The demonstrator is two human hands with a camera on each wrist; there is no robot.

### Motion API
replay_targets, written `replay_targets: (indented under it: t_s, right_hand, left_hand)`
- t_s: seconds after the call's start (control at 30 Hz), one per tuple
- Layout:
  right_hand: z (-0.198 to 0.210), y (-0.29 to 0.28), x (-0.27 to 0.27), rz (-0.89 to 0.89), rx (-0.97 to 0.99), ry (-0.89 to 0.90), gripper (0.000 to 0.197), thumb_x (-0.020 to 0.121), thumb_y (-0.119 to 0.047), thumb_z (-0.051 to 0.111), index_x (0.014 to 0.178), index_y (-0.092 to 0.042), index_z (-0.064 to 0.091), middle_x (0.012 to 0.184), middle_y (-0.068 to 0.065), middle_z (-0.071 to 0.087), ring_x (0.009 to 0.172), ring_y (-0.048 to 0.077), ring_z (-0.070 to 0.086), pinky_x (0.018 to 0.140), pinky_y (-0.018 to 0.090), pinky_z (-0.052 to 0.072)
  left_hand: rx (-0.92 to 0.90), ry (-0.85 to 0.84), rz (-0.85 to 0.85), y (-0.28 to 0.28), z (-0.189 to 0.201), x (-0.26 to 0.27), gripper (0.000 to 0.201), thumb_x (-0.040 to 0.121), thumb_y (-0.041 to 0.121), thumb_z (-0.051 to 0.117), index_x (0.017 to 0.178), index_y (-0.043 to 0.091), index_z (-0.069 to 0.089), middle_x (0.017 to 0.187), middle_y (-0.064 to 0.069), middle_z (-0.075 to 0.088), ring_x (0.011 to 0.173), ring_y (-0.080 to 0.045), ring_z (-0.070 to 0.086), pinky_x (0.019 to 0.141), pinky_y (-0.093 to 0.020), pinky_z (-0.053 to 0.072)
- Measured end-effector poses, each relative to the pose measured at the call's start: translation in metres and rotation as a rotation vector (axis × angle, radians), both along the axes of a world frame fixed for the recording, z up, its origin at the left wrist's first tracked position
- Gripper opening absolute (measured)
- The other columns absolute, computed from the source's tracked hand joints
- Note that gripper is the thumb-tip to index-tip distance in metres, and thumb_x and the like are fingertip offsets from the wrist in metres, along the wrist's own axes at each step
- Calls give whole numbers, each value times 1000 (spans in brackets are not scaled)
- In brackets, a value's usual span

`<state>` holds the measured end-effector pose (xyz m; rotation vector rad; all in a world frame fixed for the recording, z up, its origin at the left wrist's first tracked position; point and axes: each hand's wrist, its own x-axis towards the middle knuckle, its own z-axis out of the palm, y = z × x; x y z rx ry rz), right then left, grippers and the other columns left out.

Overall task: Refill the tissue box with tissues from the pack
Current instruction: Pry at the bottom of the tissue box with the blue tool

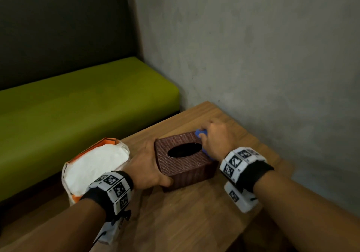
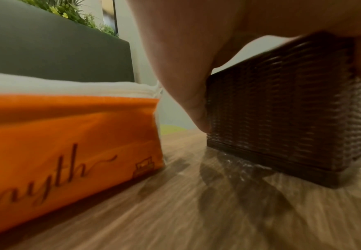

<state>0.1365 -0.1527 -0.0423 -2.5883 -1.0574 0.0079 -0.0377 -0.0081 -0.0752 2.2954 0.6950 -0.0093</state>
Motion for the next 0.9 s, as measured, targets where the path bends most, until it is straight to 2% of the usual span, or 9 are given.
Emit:
replay_targets:
  t_s: [0.07, 0.13, 0.2, 0.27, 0.33, 0.5, 0.67, 0.83, 0.9]
  right_hand:
    - [-5, -8, -14, 46, 15, 7, 17, 89, -24, 57, 102, -18, 66, 108, 3, 58, 94, 25, 59, 69, 32, 45]
    - [-7, -10, -18, 71, 32, 27, 15, 88, -24, 58, 101, -19, 65, 108, 2, 58, 93, 24, 59, 70, 34, 49]
    - [-6, -6, -9, 37, 61, 44, 15, 88, -26, 59, 99, -21, 66, 108, 3, 59, 94, 25, 60, 73, 35, 50]
    - [-6, 1, 1, 15, 59, 49, 16, 88, -26, 59, 101, -22, 67, 108, 3, 60, 98, 25, 60, 74, 34, 48]
    - [-5, 10, 4, 53, 37, 20, 18, 90, -25, 57, 104, -20, 69, 109, 3, 60, 101, 25, 58, 77, 34, 47]
    - [-6, 41, -13, 206, 9, 67, 17, 90, -23, 59, 101, -18, 70, 108, 3, 58, 99, 27, 58, 81, 43, 52]
    - [-3, 32, 19, -33, -4, 12, 18, 89, -21, 58, 98, -14, 72, 108, 9, 64, 99, 30, 61, 74, 36, 49]
    - [-9, 55, -28, 263, 60, 52, 16, 89, -23, 59, 97, -17, 71, 107, 3, 58, 98, 24, 57, 76, 37, 51]
    - [-7, 51, -20, 232, 53, 44, 16, 89, -22, 59, 99, -16, 71, 109, 4, 58, 99, 25, 58, 77, 37, 50]
  left_hand:
    - [27, 20, 0, -1, 3, 0, 117, 39, 49, 89, 137, 29, 28, 114, 13, 52, 100, -8, 57, 80, -23, 50]
    - [57, 38, 3, -3, 6, 0, 115, 39, 51, 88, 135, 29, 30, 112, 12, 53, 97, -6, 57, 73, -17, 45]
    - [130, 31, -16, -6, 11, 3, 118, 39, 58, 87, 138, 28, 29, 120, 10, 50, 106, -10, 55, 81, -20, 45]
    - [212, 72, -78, -11, 16, 7, 127, 46, 60, 85, 148, 22, 20, 129, 6, 39, 111, -11, 45, 88, -22, 36]
    - [229, 92, -90, -15, 18, 10, 128, 50, 58, 85, 151, 19, 16, 123, 7, 29, 105, -9, 36, 85, -23, 34]
    - [225, 109, -53, -17, 20, 9, 125, 47, 55, 85, 147, 20, 18, 117, 8, 25, 101, -10, 37, 81, -24, 36]
    - [247, 106, -63, -15, 21, 8, 130, 48, 57, 84, 151, 18, 16, 120, 7, 26, 102, -9, 33, 84, -23, 35]
    - [214, 98, -71, -14, 19, 7, 129, 47, 52, 87, 149, 18, 17, 117, 8, 26, 101, -10, 39, 83, -23, 38]
    - [204, 91, -68, -13, 19, 6, 130, 46, 52, 87, 150, 18, 17, 118, 8, 26, 102, -10, 39, 83, -23, 38]
